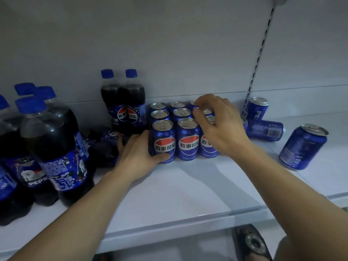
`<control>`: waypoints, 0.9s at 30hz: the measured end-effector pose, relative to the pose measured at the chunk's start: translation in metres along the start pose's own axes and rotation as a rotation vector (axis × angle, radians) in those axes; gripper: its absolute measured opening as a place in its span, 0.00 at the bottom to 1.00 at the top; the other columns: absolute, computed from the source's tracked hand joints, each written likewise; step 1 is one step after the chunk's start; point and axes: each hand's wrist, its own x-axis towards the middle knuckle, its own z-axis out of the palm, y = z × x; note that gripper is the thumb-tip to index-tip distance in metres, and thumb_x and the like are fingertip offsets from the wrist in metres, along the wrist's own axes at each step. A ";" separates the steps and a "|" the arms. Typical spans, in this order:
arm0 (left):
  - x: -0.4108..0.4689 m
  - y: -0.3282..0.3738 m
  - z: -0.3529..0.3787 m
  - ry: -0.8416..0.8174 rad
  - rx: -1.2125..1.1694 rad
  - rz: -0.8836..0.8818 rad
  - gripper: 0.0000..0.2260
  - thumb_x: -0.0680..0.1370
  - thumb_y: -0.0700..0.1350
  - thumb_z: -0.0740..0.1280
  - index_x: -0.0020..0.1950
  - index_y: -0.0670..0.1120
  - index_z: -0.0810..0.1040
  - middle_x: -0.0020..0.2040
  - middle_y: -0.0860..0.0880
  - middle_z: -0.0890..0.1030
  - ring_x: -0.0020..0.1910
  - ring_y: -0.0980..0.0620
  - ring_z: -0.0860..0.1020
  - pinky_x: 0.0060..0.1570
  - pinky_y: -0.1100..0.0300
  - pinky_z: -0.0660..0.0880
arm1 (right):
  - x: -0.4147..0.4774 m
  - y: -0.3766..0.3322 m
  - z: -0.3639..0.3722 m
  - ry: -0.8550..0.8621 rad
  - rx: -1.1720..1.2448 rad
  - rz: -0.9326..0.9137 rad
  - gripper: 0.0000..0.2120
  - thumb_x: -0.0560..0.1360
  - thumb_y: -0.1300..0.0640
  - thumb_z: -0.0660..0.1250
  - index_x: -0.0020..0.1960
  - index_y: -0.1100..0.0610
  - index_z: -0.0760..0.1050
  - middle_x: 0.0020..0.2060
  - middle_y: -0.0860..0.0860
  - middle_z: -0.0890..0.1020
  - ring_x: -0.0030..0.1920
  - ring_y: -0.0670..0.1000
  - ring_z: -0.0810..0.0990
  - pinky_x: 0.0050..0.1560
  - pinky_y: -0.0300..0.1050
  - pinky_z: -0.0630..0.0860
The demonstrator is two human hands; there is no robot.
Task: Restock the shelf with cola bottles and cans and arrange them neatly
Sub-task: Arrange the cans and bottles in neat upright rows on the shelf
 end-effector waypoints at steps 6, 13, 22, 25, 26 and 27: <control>-0.001 0.002 0.003 0.033 -0.025 -0.036 0.32 0.65 0.69 0.74 0.63 0.57 0.69 0.61 0.55 0.81 0.64 0.47 0.76 0.72 0.34 0.55 | -0.006 0.013 -0.013 0.021 0.066 0.034 0.08 0.81 0.51 0.65 0.59 0.51 0.77 0.49 0.44 0.82 0.54 0.47 0.77 0.56 0.46 0.73; -0.010 0.020 -0.005 0.093 -0.186 -0.062 0.54 0.56 0.72 0.74 0.77 0.59 0.57 0.68 0.55 0.77 0.69 0.47 0.74 0.71 0.37 0.64 | -0.015 0.026 -0.022 -0.017 0.028 -0.010 0.10 0.80 0.52 0.66 0.59 0.52 0.77 0.52 0.47 0.81 0.54 0.47 0.77 0.53 0.44 0.73; -0.024 0.099 -0.016 0.401 -0.263 0.314 0.44 0.67 0.68 0.70 0.77 0.46 0.65 0.70 0.46 0.71 0.70 0.46 0.69 0.70 0.42 0.68 | -0.030 0.043 -0.072 0.181 -0.211 -0.011 0.13 0.74 0.54 0.70 0.59 0.52 0.78 0.55 0.51 0.80 0.60 0.56 0.74 0.56 0.55 0.74; -0.025 0.127 -0.001 0.336 -0.275 0.399 0.40 0.69 0.66 0.70 0.75 0.47 0.67 0.68 0.49 0.72 0.68 0.47 0.70 0.69 0.50 0.67 | -0.034 0.064 -0.109 0.388 -0.357 0.106 0.15 0.72 0.53 0.70 0.58 0.50 0.79 0.58 0.52 0.78 0.64 0.59 0.70 0.59 0.58 0.71; -0.025 0.135 0.004 0.319 -0.273 0.436 0.38 0.70 0.65 0.70 0.74 0.47 0.68 0.68 0.49 0.72 0.68 0.48 0.70 0.69 0.51 0.66 | -0.036 0.074 -0.120 0.376 -0.398 0.206 0.17 0.72 0.51 0.71 0.61 0.48 0.78 0.62 0.52 0.76 0.67 0.60 0.68 0.62 0.59 0.70; -0.024 0.142 0.010 0.302 -0.274 0.467 0.37 0.71 0.64 0.69 0.74 0.46 0.68 0.69 0.49 0.72 0.68 0.48 0.70 0.70 0.50 0.66 | -0.039 0.085 -0.130 0.307 -0.446 0.325 0.21 0.72 0.48 0.72 0.64 0.46 0.75 0.66 0.53 0.73 0.71 0.61 0.64 0.65 0.60 0.68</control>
